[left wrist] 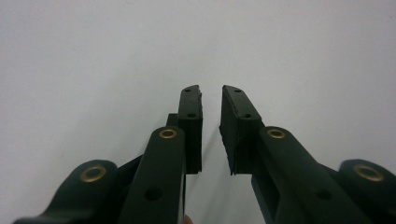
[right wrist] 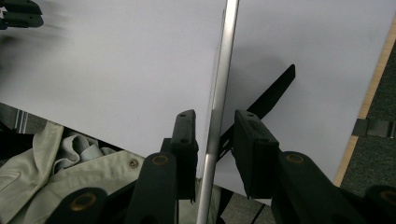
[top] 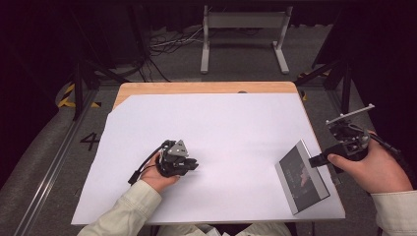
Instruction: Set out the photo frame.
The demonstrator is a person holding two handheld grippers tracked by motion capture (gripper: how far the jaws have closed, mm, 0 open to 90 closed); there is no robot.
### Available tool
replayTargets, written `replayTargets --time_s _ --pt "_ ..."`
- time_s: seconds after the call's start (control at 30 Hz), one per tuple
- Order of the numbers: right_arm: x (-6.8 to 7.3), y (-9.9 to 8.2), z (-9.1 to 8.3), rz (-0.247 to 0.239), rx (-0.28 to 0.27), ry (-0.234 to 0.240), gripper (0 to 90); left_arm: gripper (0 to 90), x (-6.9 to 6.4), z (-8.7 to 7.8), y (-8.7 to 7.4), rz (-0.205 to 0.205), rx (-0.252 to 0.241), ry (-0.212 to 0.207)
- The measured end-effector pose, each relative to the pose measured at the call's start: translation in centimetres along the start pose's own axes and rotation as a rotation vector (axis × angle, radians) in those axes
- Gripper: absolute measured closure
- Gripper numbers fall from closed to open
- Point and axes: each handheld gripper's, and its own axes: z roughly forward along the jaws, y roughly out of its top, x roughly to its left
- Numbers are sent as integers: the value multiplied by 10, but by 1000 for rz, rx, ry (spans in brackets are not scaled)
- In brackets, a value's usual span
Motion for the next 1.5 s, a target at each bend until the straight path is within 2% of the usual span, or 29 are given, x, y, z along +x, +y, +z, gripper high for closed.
replayTargets --time_s 1.13,1.5 --pt "2 3 32 1 72 1 698 787 0 0 0 2 3 1" --pt "4 3 39 -2 90 -12 742 786 0 0 0 3 5 0"
